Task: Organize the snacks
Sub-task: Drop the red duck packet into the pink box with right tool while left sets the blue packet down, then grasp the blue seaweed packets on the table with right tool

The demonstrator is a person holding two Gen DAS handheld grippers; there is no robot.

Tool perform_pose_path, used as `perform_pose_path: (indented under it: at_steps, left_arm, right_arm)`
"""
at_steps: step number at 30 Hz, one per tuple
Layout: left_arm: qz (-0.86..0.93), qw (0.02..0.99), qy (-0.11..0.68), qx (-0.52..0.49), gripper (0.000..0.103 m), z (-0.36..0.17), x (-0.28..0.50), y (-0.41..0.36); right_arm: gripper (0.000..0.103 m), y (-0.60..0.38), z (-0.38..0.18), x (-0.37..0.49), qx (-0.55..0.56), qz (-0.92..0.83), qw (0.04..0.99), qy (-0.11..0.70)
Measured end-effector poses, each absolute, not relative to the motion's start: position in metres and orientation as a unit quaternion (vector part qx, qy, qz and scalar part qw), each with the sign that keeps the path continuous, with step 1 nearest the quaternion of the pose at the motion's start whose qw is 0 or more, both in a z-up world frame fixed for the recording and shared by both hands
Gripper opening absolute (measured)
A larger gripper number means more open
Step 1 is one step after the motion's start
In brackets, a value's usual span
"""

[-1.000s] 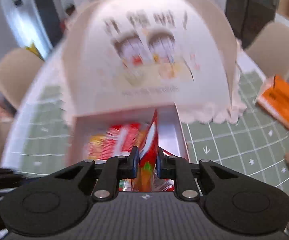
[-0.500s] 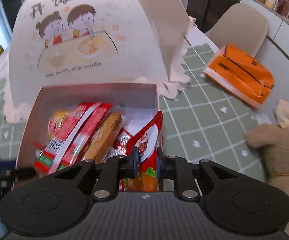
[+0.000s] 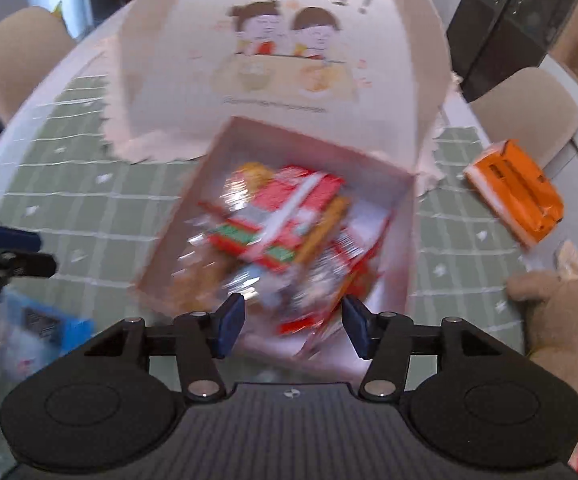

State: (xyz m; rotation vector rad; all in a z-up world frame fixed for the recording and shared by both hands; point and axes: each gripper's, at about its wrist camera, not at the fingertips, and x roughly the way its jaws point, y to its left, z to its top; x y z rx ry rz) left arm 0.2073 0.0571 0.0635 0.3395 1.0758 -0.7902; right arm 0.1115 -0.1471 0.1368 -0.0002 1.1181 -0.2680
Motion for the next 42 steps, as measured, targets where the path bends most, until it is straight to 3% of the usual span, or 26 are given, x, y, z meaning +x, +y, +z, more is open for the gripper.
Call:
perform_pose_path:
  at_steps: [5,13,15,23,31,39,42]
  left_arm:
    - [-0.381,0.749,0.517,0.164,0.032,0.038,0.215,0.092]
    - [-0.411,0.712,0.552,0.140,0.030,0.023,0.204,0.125]
    - [-0.410,0.709,0.557,0.143,0.027,0.024,0.200,0.136]
    - [-0.404,0.694,0.584,0.116,0.027,0.023,0.192,0.190]
    - [-0.382,0.719,0.559,0.158,0.027,0.026,0.173,0.207]
    - [-0.351,0.735,0.560,0.152,0.026,0.027,0.170,0.235]
    - [-0.355,0.733,0.562,0.145,0.026,0.027,0.166,0.237]
  right_arm:
    - [0.054,-0.095,0.122,0.095,0.047,-0.084,0.822,0.561]
    - [0.055,-0.014,0.052,0.092,0.175,-0.014,0.736,0.654]
    - [0.063,-0.002,0.053,0.095,0.175,-0.028,0.741,0.648]
    - [0.063,0.008,0.062,0.107,0.152,-0.133,0.764,0.613]
    - [0.063,0.034,0.057,0.102,0.239,-0.146,0.712,0.644]
    - [0.093,0.052,0.046,0.138,0.246,-0.216,0.725,0.606]
    - [0.098,0.052,0.044,0.137,0.234,-0.207,0.736,0.600]
